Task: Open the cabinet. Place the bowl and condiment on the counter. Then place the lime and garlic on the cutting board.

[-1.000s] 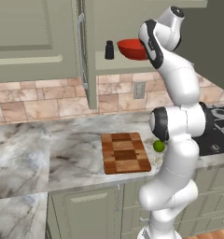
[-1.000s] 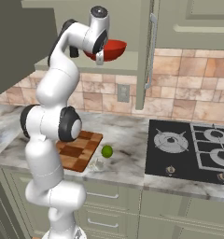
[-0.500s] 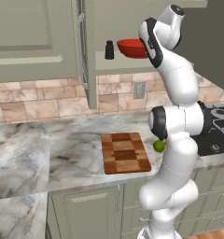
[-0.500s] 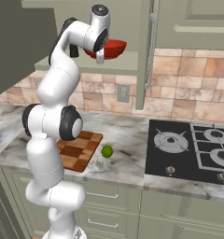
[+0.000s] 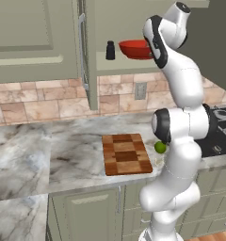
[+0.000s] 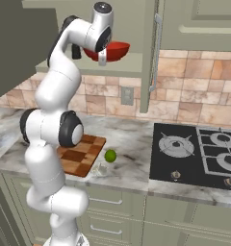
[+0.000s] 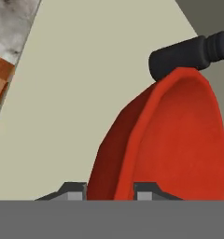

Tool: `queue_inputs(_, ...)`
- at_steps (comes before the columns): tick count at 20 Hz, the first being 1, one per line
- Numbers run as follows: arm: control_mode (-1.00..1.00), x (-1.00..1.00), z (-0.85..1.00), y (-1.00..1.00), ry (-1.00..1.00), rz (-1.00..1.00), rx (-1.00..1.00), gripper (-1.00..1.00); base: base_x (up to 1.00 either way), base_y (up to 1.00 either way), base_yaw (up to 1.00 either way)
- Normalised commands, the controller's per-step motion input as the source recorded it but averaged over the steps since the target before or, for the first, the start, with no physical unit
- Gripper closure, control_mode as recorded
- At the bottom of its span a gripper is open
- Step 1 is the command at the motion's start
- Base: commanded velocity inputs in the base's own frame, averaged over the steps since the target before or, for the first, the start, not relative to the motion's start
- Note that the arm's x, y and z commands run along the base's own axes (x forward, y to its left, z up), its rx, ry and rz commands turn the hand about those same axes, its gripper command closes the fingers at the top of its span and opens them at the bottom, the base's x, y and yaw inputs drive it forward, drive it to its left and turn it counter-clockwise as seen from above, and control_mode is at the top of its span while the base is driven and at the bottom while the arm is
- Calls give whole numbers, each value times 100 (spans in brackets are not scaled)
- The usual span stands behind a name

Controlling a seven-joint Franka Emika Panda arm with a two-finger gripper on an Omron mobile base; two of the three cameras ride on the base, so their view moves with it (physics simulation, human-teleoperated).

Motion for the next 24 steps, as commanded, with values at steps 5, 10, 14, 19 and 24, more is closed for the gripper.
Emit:
queue_inputs(5, -100, -42, 4, 0, 0, 0, 0, 100, 0, 0, 0)
queue_inputs(10, -100, -49, 0, 0, 0, 0, 0, 100, 0, 0, 0)
queue_inputs(14, -100, -52, 1, 0, -7, 0, 0, 100, 0, 0, 0)
queue_inputs(19, -100, -48, 6, 0, -18, 0, 0, 100, 0, 0, 0)
queue_inputs(24, -100, -52, 5, 0, -19, 0, 0, 100, 0, 0, 0)
